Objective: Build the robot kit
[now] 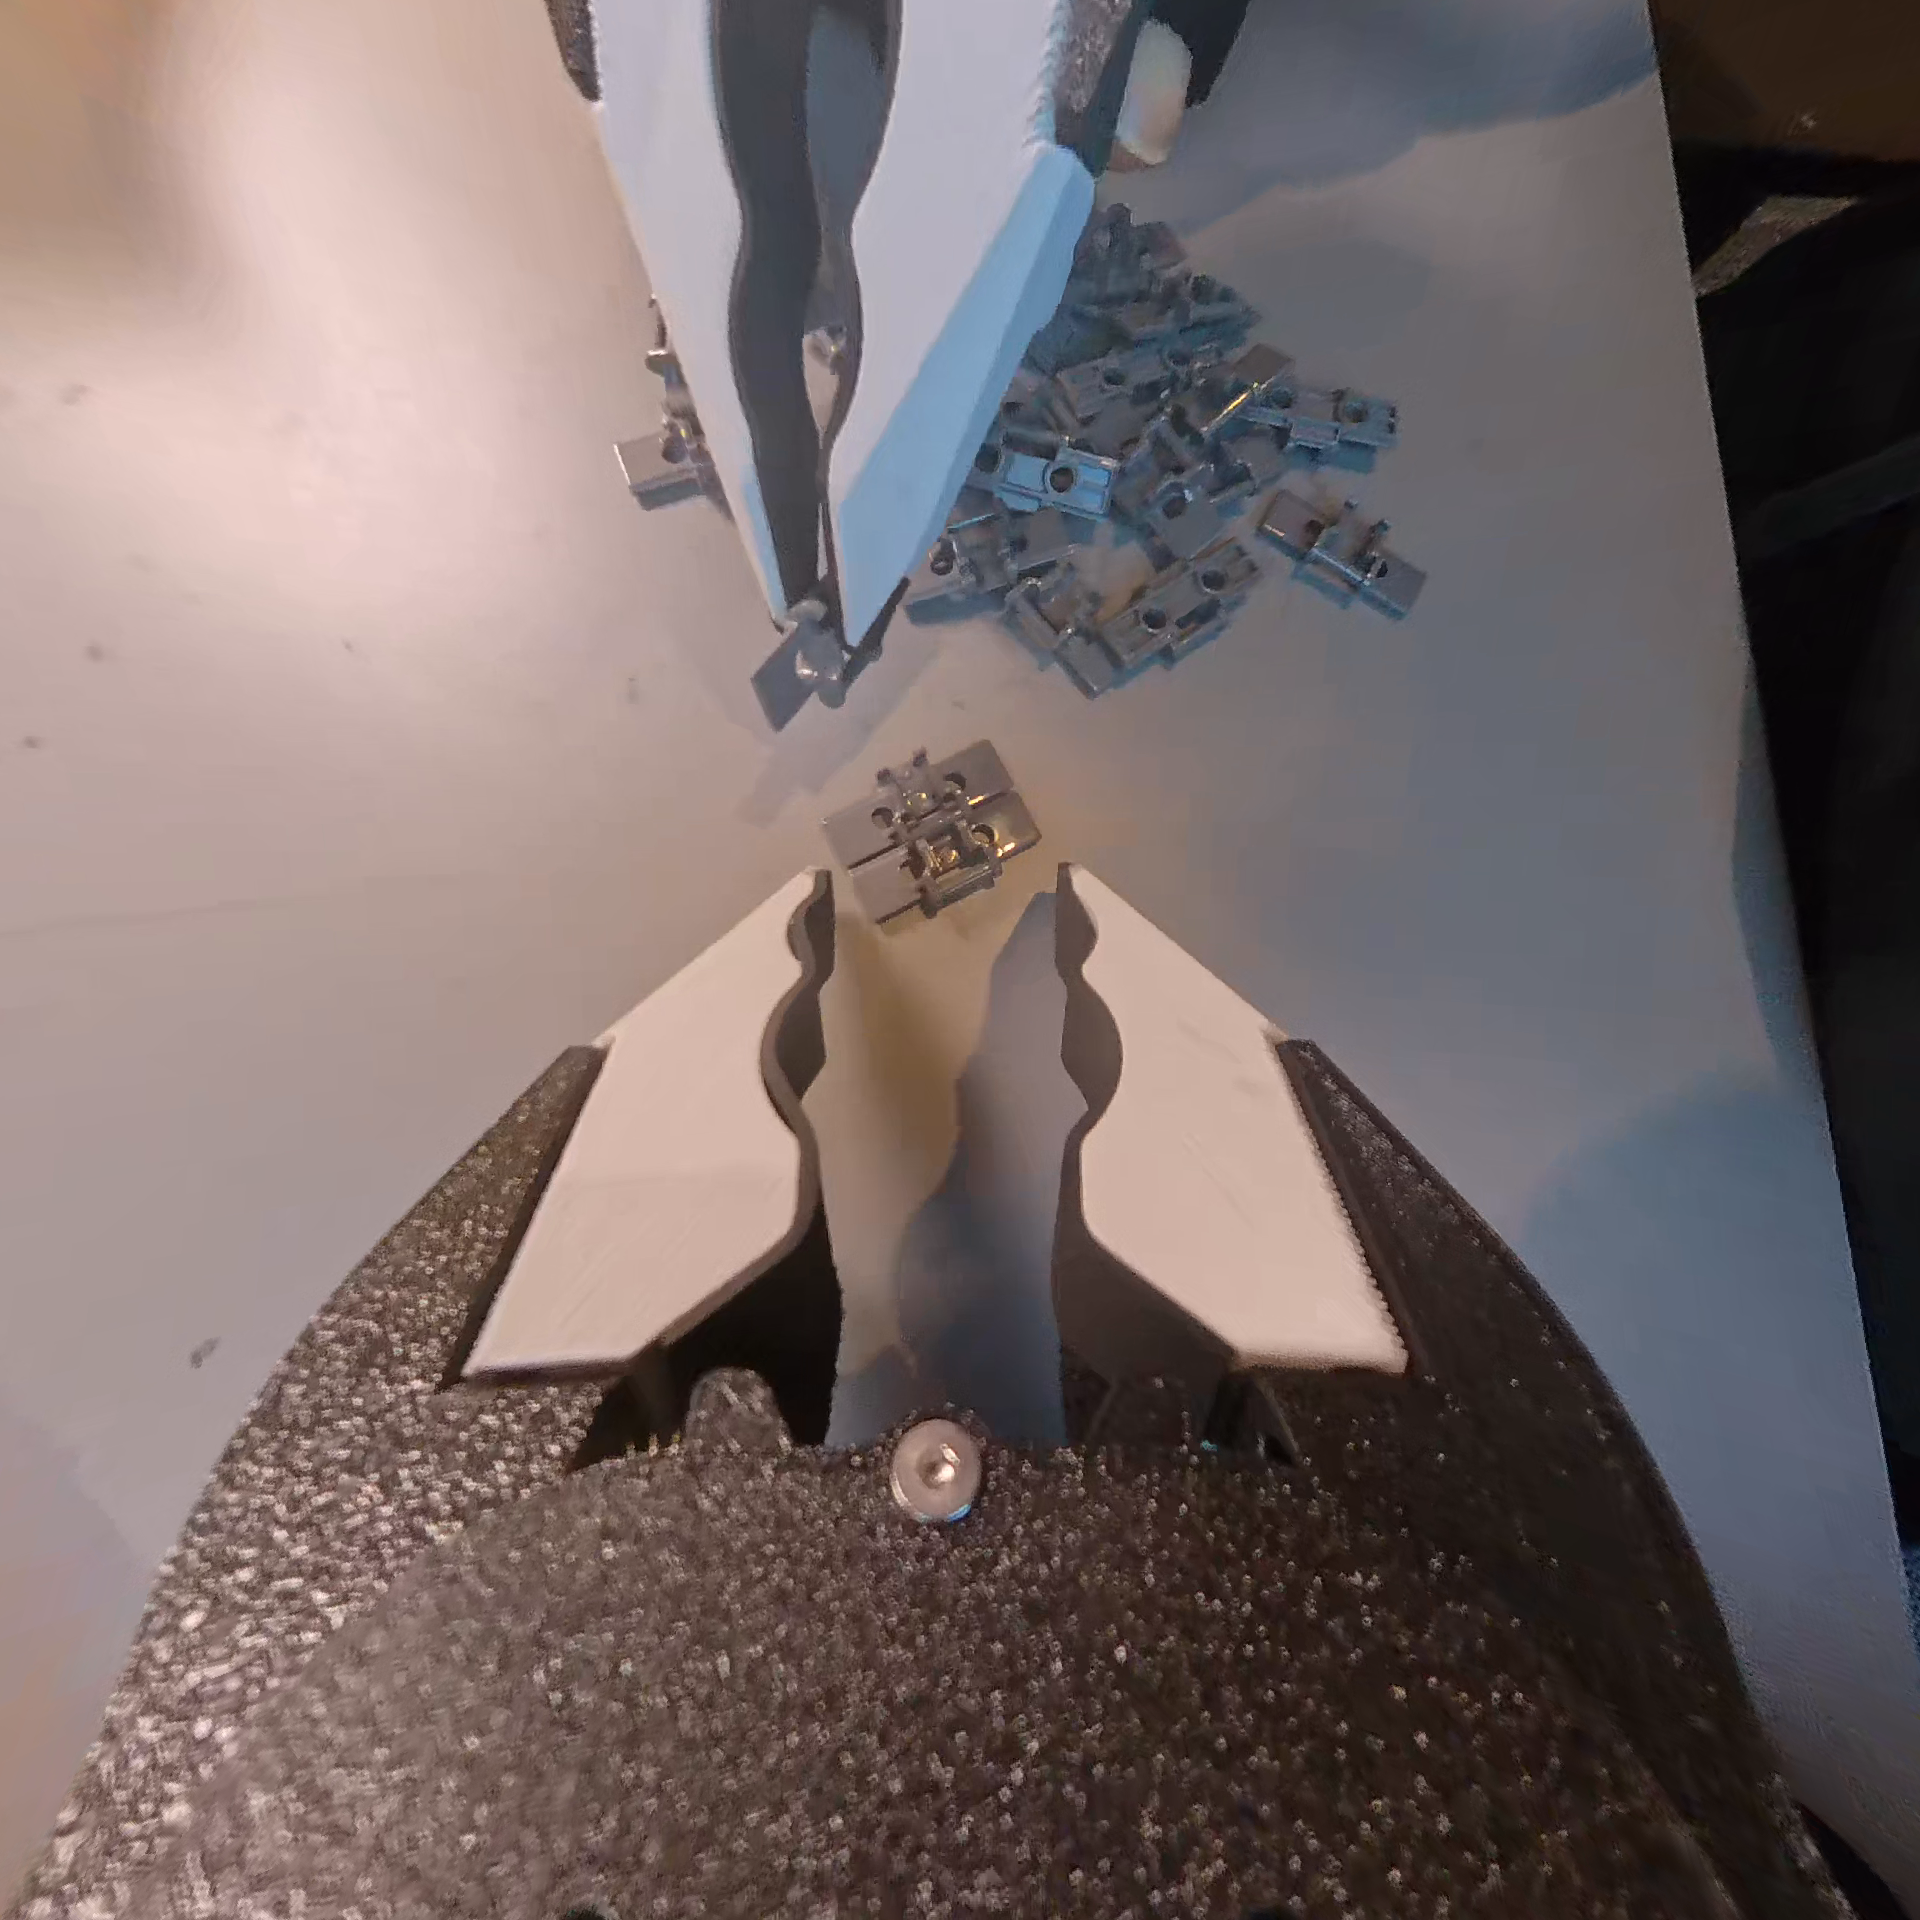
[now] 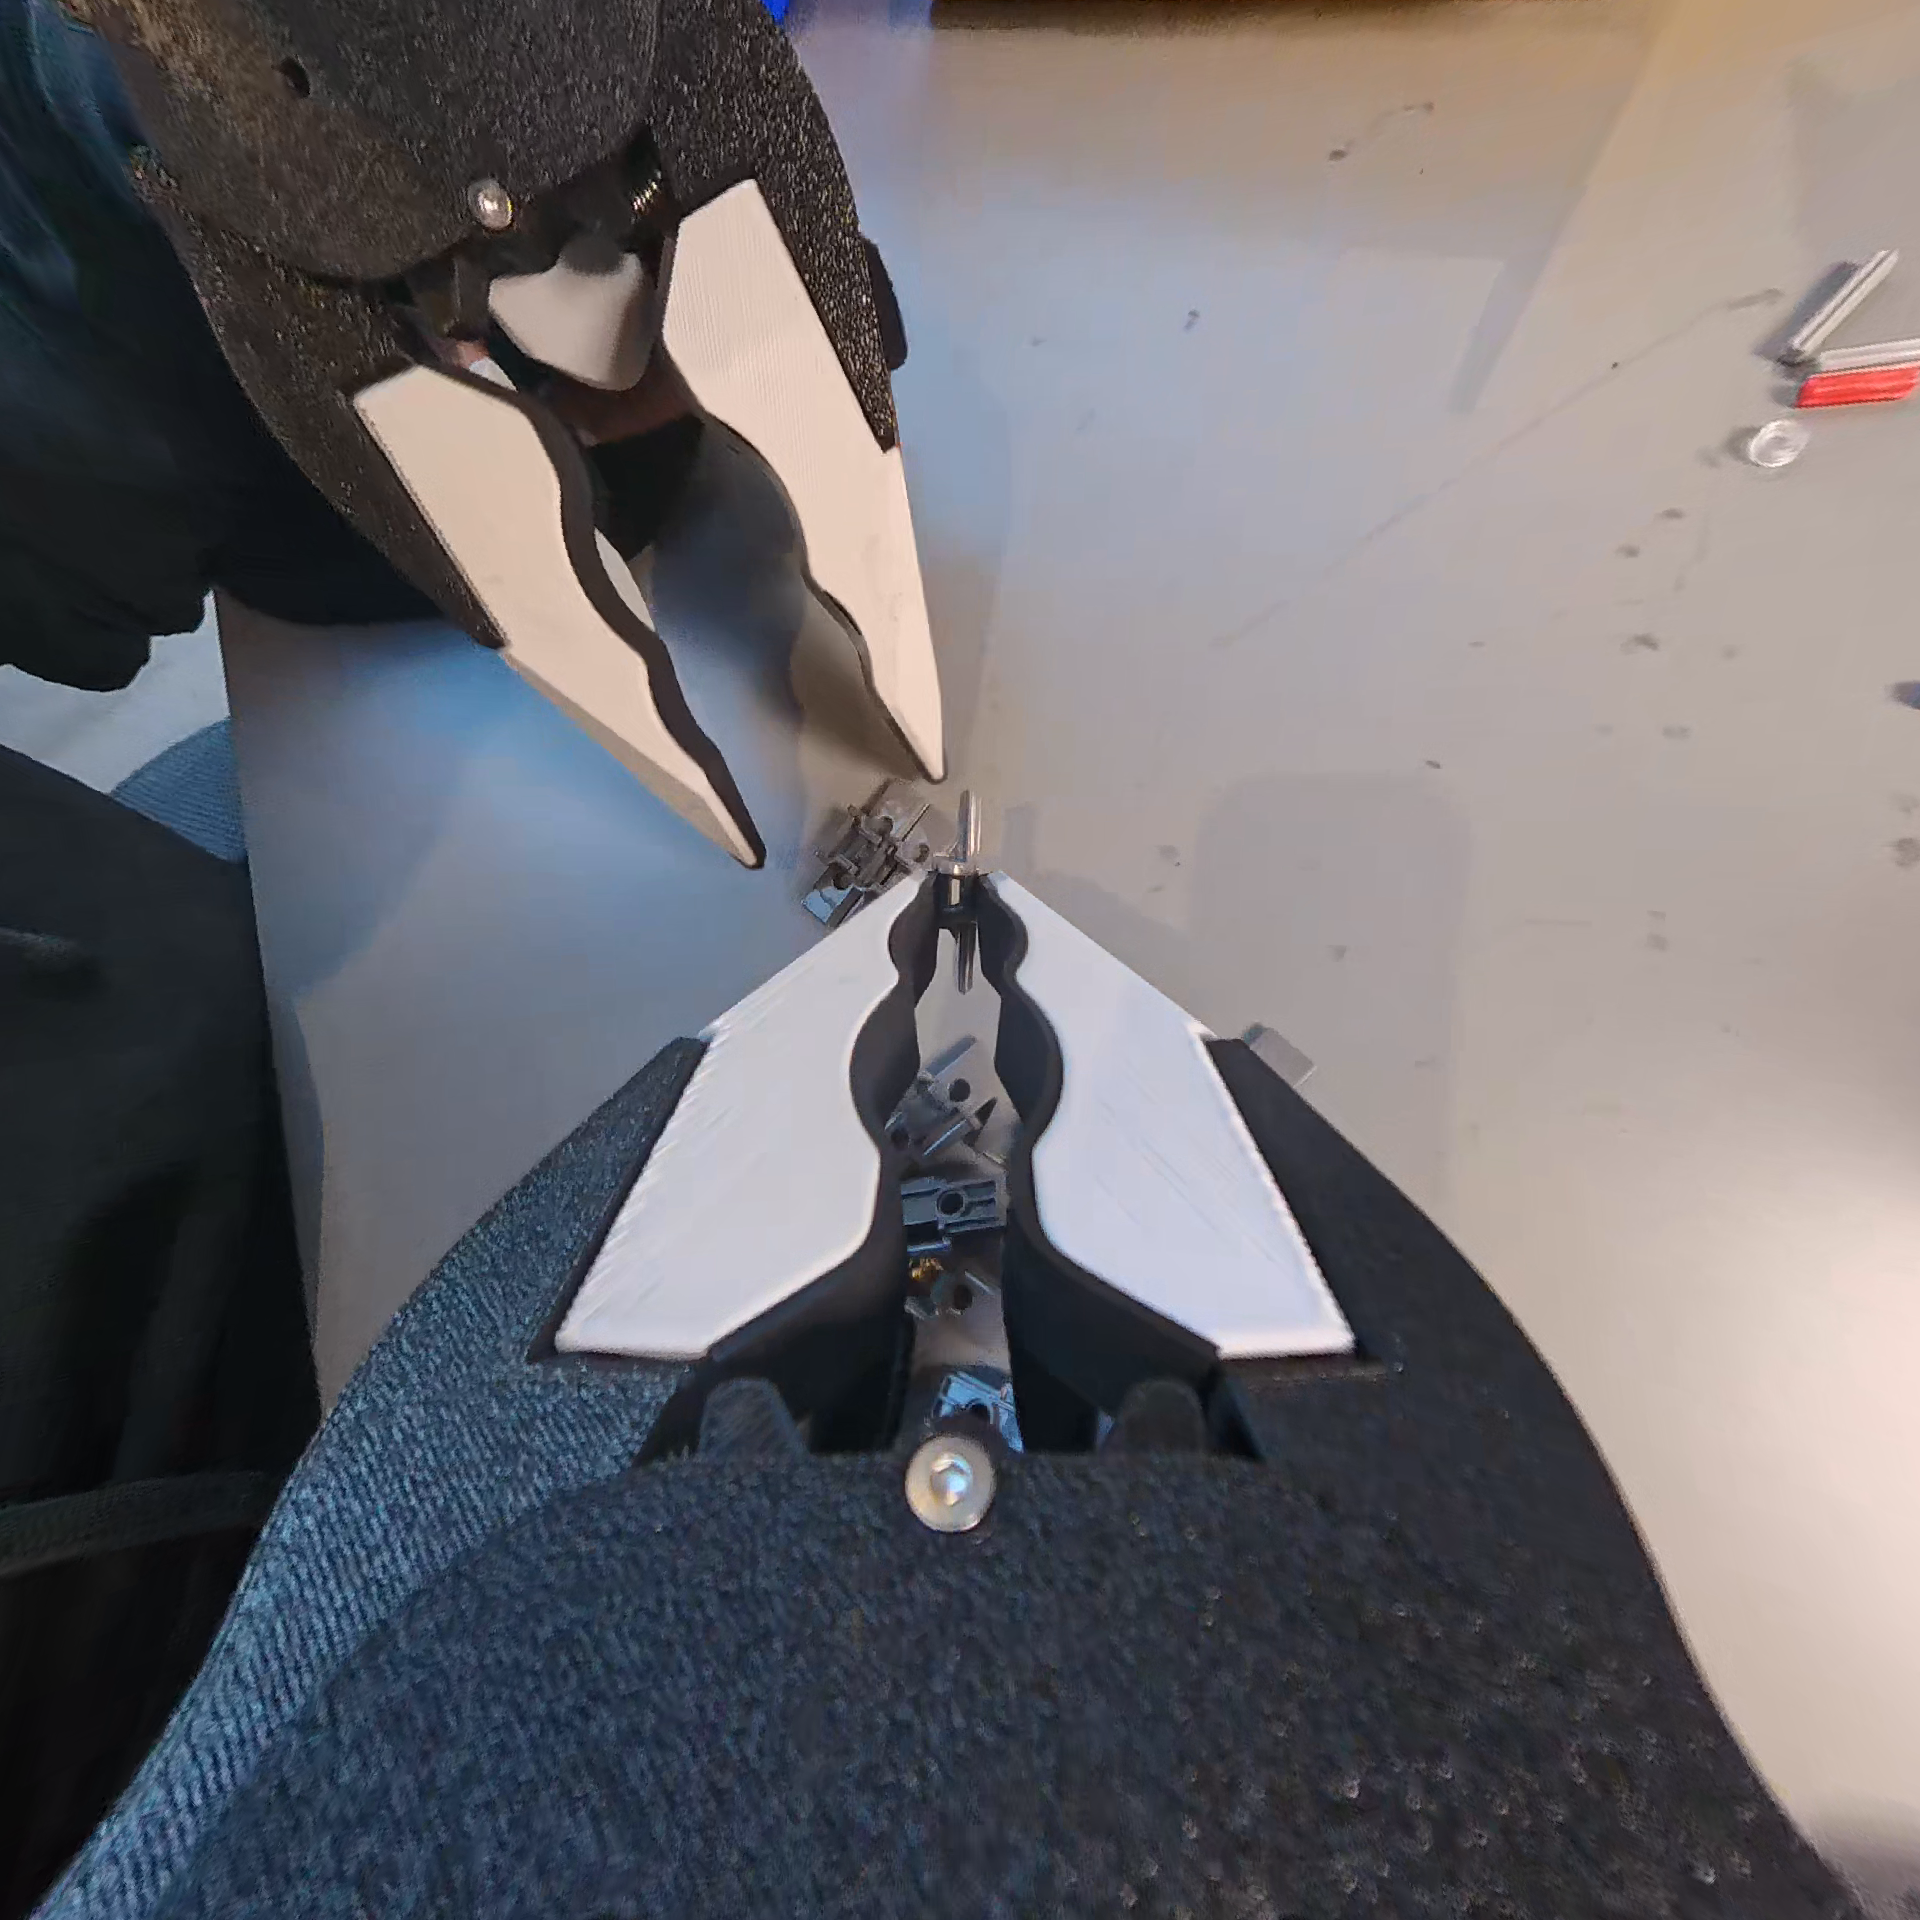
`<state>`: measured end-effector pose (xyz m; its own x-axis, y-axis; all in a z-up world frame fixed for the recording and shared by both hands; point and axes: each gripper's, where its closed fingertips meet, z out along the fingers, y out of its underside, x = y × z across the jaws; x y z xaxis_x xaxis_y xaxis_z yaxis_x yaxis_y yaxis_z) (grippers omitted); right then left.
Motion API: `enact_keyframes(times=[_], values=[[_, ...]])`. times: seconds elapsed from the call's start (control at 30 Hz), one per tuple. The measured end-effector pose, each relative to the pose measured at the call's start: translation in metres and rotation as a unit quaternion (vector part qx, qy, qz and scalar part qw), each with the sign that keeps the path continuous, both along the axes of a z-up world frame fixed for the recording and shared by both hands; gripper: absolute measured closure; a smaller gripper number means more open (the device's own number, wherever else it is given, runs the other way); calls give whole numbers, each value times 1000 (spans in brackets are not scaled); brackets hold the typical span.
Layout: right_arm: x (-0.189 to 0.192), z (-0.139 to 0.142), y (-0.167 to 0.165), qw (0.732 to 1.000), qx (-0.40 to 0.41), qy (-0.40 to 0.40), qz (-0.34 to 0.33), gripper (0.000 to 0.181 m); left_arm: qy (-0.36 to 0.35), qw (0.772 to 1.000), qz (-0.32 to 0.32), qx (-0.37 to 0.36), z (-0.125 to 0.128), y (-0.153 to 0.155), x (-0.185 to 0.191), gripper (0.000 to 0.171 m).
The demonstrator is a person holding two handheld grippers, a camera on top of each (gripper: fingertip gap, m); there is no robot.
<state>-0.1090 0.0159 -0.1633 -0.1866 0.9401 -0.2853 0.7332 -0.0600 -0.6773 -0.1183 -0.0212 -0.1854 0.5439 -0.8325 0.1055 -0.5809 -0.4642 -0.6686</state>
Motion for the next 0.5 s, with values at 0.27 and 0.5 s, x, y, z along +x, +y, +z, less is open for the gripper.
enact_keyframes(times=[0.27, 0.5], values=[[3, -5, -5, 1000, 9, -18, 0, 175, 23, 999, 2, 41, 1, 8, 3, 162], [7, -8, -4, 999, 20, -31, -8, 175, 38, 996, -24, 74, 2, 6, 5, 156]])
